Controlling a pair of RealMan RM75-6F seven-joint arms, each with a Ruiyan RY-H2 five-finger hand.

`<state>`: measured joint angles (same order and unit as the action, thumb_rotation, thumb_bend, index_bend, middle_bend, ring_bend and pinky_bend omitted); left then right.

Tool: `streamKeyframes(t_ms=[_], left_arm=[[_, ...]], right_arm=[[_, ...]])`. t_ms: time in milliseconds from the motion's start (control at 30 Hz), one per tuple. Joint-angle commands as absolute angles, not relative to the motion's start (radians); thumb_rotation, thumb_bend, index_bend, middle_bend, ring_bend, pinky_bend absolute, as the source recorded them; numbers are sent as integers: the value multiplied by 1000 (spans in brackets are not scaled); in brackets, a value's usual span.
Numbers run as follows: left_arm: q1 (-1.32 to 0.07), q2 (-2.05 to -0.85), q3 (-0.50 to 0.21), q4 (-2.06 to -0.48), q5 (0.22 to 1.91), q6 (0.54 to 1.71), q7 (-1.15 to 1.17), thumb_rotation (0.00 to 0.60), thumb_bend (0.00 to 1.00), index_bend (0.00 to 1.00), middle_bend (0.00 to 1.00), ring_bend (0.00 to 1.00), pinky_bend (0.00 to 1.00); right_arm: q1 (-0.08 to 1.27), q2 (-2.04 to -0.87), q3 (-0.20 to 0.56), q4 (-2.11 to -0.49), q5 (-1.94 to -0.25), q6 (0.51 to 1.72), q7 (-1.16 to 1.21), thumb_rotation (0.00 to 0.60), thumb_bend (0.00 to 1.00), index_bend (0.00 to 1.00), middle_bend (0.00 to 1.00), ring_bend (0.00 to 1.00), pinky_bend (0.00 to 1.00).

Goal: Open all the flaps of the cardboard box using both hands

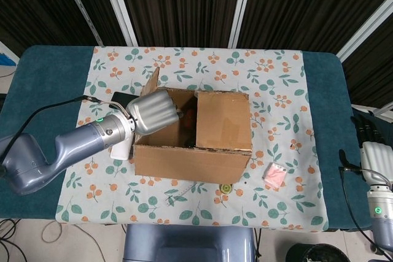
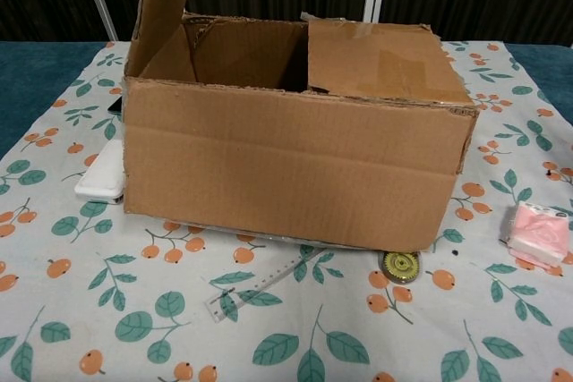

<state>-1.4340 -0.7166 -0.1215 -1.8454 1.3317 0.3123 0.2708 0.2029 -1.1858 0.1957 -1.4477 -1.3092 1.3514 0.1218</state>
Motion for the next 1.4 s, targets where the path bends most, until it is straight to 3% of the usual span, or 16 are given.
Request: streamKeyframes(t_ms=[33, 333, 733, 1000, 1067, 1167, 1300, 1400], left_arm=[[-1411, -682, -125, -1870, 1350, 311, 263, 600, 906, 318, 435, 457, 493], [-1322, -602, -114, -1922, 1384, 339, 239, 600, 905, 317, 435, 457, 493], [-1128, -469, -91, -1971, 1446, 460, 187, 600, 905, 317, 434, 457, 493], [-997, -459, -48, -1953, 1489, 513, 160, 600, 878, 302, 419, 455, 490], [-953, -473, -36, -1944, 1487, 552, 150, 600, 818, 285, 395, 444, 483], [-867, -512, -18, -1931, 1472, 650, 135, 600, 630, 210, 288, 354, 409], [-699, -604, 7, -1919, 1422, 882, 143, 600, 362, 52, 42, 75, 170], [-581, -686, 17, -1912, 1394, 1063, 177, 600, 239, 0, 0, 0, 83]], right_arm=[[203, -1186, 196, -1449, -1310, 1353, 122, 600, 465, 0, 0, 0, 185], [200, -1184, 197, -1451, -1316, 1360, 129, 600, 469, 0, 0, 0, 185], [198, -1186, 196, -1456, -1321, 1364, 131, 600, 470, 0, 0, 0, 185], [198, -1185, 191, -1462, -1325, 1362, 124, 600, 470, 0, 0, 0, 184], [198, -1185, 191, -1463, -1323, 1361, 122, 600, 470, 0, 0, 0, 185], [198, -1182, 191, -1465, -1322, 1359, 121, 600, 470, 0, 0, 0, 185], [199, -1181, 192, -1465, -1322, 1360, 114, 600, 470, 0, 0, 0, 185], [200, -1179, 193, -1468, -1323, 1362, 105, 600, 470, 0, 0, 0, 185]])
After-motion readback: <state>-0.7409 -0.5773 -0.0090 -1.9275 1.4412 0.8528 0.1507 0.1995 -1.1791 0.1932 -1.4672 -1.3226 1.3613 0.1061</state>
